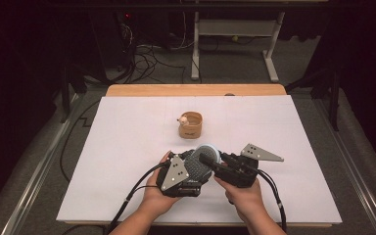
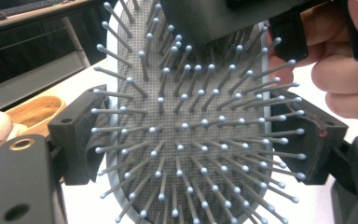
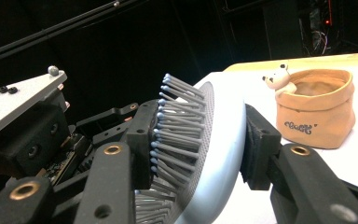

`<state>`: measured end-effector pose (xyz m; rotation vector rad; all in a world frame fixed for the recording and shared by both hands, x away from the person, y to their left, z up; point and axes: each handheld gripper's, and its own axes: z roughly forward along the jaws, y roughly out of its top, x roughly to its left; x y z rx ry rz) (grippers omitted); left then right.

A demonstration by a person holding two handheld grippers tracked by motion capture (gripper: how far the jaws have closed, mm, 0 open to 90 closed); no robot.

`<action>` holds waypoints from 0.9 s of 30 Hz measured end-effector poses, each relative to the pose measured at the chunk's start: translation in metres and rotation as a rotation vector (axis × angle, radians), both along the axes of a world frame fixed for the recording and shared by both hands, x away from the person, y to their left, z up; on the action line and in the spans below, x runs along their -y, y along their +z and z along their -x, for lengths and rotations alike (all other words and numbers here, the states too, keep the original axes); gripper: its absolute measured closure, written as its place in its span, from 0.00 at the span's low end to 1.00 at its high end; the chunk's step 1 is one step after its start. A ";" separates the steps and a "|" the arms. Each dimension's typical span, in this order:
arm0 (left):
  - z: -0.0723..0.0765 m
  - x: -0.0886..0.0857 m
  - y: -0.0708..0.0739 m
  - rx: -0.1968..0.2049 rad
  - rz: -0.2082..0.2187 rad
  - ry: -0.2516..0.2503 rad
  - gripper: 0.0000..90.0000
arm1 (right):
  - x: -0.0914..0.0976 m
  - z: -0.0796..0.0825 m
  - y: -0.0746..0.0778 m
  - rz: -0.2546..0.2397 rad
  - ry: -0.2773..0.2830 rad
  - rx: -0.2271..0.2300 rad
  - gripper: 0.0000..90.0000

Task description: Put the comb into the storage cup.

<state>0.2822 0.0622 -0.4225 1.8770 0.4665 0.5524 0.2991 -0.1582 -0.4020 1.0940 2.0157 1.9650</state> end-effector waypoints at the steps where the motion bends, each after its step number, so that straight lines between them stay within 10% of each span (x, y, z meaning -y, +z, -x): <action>1: 0.000 0.000 0.000 0.000 -0.001 0.000 0.23 | 0.000 0.000 0.000 -0.002 -0.001 -0.004 0.64; 27: -0.005 -0.001 -0.001 -0.043 0.039 -0.024 0.18 | 0.000 0.002 0.004 -0.015 -0.009 0.012 0.67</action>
